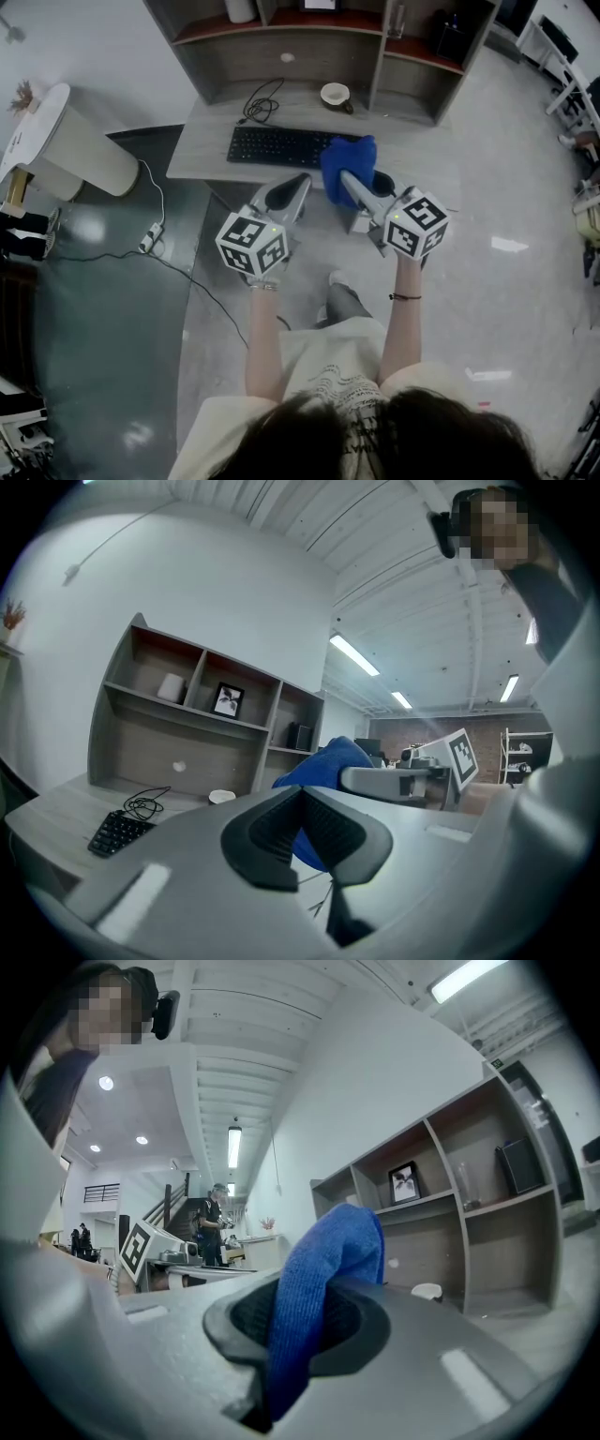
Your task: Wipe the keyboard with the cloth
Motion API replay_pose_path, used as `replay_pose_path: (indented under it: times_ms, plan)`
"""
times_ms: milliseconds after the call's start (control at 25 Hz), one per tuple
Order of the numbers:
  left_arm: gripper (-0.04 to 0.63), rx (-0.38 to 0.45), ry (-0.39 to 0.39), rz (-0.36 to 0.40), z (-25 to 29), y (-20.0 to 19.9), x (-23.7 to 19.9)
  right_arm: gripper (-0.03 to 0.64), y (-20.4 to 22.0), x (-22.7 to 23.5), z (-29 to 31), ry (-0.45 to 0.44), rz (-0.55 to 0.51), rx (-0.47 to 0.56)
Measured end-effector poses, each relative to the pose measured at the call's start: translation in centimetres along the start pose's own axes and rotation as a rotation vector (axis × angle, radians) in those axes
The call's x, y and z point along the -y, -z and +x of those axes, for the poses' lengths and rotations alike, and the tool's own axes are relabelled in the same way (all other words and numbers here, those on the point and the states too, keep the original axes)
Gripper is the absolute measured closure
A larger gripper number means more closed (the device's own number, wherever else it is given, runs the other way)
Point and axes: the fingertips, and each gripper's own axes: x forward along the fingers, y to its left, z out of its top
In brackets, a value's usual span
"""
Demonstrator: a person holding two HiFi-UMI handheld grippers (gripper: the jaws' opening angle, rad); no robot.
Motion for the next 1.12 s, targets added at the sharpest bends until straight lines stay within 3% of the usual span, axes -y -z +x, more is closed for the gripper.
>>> replay_pose_path:
  times_ms: [720, 1120]
  plan:
    - [0.591, -0.026, -0.02, -0.018, 5.7, 0.1, -3.6, 0.557, 0.2, 6.2, 3.5, -0.014, 0.047, -0.021]
    - [0.591, -0.05, -0.018, -0.066, 9.8, 0.5, -4.5, 0.557, -0.2, 10.2, 4.4, -0.026, 0.069, -0.049]
